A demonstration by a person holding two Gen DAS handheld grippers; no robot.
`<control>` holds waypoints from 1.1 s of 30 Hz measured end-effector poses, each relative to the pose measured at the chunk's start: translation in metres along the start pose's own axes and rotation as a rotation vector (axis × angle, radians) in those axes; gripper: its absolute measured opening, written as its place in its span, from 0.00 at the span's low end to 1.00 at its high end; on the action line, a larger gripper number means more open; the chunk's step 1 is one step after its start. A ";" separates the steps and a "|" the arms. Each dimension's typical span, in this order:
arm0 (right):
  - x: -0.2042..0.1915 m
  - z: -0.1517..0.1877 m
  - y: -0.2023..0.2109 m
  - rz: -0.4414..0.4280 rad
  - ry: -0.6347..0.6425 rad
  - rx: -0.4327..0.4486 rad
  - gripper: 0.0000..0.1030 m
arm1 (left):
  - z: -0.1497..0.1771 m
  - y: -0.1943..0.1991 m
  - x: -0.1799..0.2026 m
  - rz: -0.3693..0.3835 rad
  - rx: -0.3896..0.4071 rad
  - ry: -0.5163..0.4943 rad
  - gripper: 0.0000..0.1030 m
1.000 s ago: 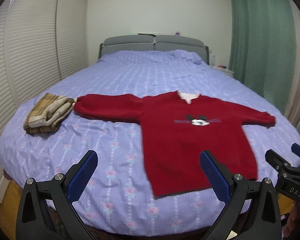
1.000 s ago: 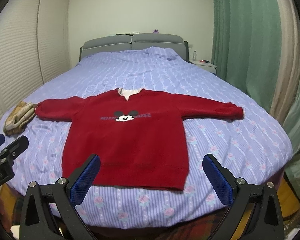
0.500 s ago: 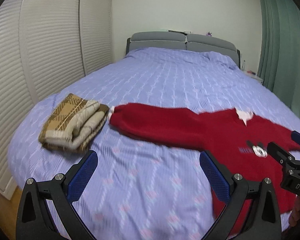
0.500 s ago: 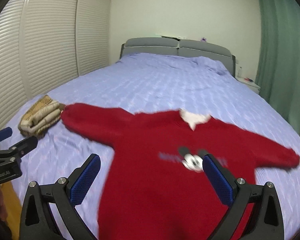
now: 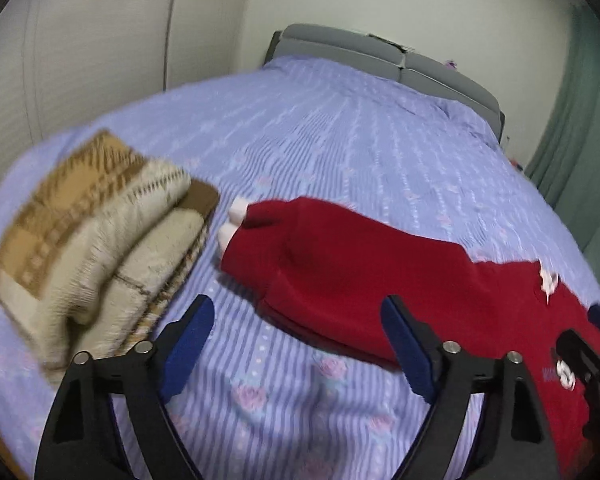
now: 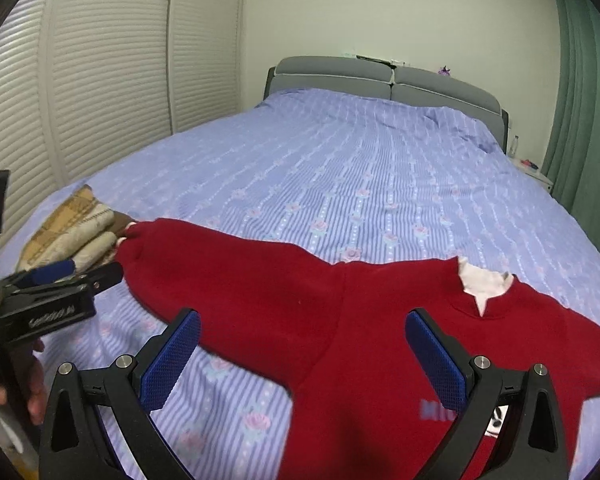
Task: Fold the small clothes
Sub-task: 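Grasp the red sweatshirt's sleeve cuff with the left gripper, then fold the held sleeve across the sweatshirt's chest with the left gripper, release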
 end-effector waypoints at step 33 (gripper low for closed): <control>0.140 0.013 0.000 0.162 -0.128 -0.047 0.99 | -0.075 0.036 0.157 0.116 0.168 -0.222 0.25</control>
Point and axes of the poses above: each gripper's, at about its wrist camera, not at the fingertips, and y roughly against the way its jaws point, x to its right, z to its underside, the point moved 5 cm from there along -y, roughly the way its jaws point, and after that the axes turned 13 degrees about x, right-handed, at the moved point
